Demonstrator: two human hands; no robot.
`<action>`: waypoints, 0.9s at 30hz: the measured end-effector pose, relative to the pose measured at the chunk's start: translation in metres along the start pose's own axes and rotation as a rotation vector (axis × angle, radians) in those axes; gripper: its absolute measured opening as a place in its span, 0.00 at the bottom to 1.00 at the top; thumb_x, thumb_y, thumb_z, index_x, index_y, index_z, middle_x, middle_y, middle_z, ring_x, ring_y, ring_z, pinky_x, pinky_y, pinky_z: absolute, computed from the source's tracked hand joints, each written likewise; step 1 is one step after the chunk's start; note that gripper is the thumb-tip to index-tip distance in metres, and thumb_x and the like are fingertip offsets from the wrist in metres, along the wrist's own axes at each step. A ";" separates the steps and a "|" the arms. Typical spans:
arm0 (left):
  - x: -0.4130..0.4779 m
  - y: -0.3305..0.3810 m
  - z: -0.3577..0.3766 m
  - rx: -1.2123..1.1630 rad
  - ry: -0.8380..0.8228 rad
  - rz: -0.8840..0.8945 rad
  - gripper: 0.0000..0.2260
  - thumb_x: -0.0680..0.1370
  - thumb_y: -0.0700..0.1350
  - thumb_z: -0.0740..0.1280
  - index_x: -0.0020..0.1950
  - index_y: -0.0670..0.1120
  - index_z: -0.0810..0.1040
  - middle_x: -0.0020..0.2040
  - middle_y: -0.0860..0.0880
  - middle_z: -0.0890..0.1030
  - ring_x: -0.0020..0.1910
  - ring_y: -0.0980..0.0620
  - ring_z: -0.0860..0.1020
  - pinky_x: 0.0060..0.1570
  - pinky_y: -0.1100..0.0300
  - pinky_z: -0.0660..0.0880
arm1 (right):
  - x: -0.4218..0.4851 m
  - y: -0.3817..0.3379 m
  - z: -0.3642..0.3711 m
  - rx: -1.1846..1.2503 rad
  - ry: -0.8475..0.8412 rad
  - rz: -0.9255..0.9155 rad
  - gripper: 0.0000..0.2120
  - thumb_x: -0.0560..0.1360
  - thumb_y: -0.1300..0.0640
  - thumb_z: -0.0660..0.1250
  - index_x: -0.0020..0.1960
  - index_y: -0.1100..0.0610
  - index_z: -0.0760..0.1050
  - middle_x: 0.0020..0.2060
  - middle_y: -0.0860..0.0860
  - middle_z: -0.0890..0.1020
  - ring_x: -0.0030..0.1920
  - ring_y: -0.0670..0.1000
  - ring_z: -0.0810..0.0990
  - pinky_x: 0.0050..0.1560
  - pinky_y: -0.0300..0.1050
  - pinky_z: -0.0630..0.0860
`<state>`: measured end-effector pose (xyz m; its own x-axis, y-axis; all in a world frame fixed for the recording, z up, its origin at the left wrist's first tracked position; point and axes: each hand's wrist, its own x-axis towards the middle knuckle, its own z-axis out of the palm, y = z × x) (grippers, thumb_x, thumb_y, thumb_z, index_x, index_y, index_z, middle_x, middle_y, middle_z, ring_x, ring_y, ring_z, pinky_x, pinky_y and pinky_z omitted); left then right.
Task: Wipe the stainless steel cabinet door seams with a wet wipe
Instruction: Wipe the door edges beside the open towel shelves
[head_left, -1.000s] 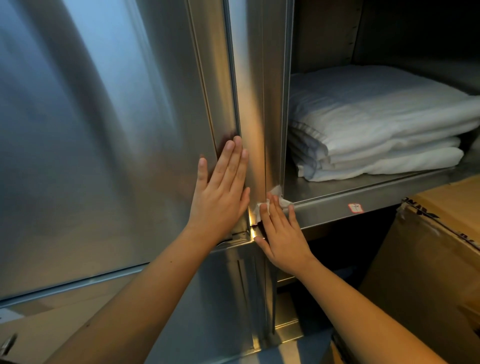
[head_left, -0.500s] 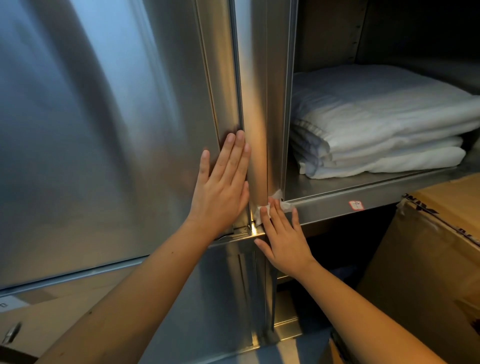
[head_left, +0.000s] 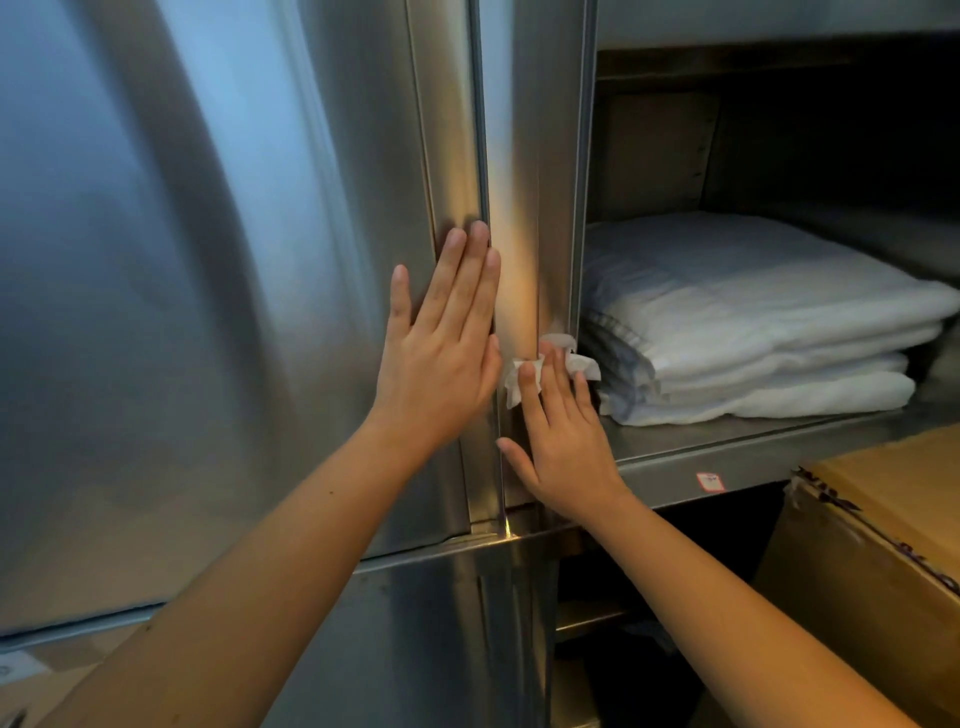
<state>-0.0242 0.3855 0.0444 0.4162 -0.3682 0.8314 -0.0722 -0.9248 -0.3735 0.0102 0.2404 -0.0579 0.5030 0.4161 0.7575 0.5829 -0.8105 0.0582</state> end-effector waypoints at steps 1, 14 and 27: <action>0.008 -0.003 -0.003 -0.010 0.011 -0.008 0.27 0.77 0.47 0.56 0.74 0.38 0.55 0.73 0.39 0.60 0.73 0.42 0.58 0.68 0.40 0.51 | 0.009 0.002 -0.005 -0.003 0.027 -0.016 0.36 0.79 0.42 0.47 0.74 0.60 0.32 0.71 0.67 0.53 0.73 0.64 0.51 0.73 0.55 0.47; 0.088 -0.043 -0.038 -0.040 0.065 0.017 0.26 0.78 0.48 0.52 0.74 0.40 0.53 0.74 0.41 0.58 0.74 0.44 0.56 0.69 0.39 0.50 | 0.112 0.020 -0.077 -0.020 0.235 -0.118 0.32 0.77 0.47 0.54 0.70 0.70 0.58 0.68 0.70 0.61 0.70 0.68 0.58 0.69 0.61 0.55; 0.135 -0.063 -0.057 0.067 0.126 0.050 0.26 0.76 0.47 0.51 0.73 0.39 0.61 0.73 0.41 0.61 0.72 0.44 0.59 0.67 0.37 0.55 | 0.193 0.027 -0.135 -0.003 0.369 -0.127 0.27 0.77 0.53 0.53 0.69 0.70 0.61 0.68 0.69 0.63 0.70 0.67 0.61 0.69 0.61 0.59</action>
<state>-0.0151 0.3886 0.2031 0.2962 -0.4271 0.8543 -0.0273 -0.8979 -0.4394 0.0374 0.2429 0.1774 0.1633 0.3376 0.9270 0.6239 -0.7632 0.1680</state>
